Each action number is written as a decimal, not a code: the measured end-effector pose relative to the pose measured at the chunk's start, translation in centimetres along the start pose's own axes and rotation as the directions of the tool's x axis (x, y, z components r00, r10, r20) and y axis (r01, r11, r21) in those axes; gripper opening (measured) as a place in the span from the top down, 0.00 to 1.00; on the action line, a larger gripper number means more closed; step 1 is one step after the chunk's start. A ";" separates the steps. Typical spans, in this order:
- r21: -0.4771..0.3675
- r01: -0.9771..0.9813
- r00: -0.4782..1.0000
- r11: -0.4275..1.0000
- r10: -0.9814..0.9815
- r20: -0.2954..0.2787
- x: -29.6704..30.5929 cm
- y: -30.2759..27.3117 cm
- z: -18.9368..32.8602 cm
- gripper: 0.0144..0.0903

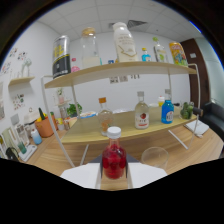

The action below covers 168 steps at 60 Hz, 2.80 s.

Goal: Make me a cup of Vodka Sunrise.

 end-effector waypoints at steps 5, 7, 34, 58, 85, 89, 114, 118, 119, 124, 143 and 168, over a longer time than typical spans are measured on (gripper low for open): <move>-0.021 -0.227 0.973 0.974 0.228 0.035 0.4 -0.1 -0.1 0.74; -0.033 -0.323 0.945 0.946 0.325 0.048 0.4 -0.4 0.0 0.74; -0.197 -0.980 -0.013 0.031 0.975 0.221 0.5 -4.6 -0.4 0.75; -0.338 -0.833 -0.523 -0.438 0.824 0.220 1.6 -6.9 -0.7 0.74; 0.091 -0.665 0.731 0.741 0.621 0.283 -2.8 -11.6 -2.8 0.74; 0.154 -0.471 0.869 0.868 0.428 0.246 -4.7 -11.1 -2.7 0.74; -0.082 0.181 0.974 0.980 -0.167 0.153 -12.6 8.3 4.7 0.74; -0.127 0.208 0.969 0.970 -0.187 0.161 -13.1 10.5 5.4 0.74; -0.137 0.214 0.968 0.967 -0.191 0.163 -13.2 10.9 5.5 0.74; -0.184 0.224 0.967 0.957 -0.194 0.167 -13.5 12.6 6.0 0.74; -0.298 0.209 0.972 0.931 -0.164 0.168 -13.0 15.2 5.7 0.73; -0.328 0.225 0.964 0.918 -0.160 0.211 -12.3 15.9 4.2 0.57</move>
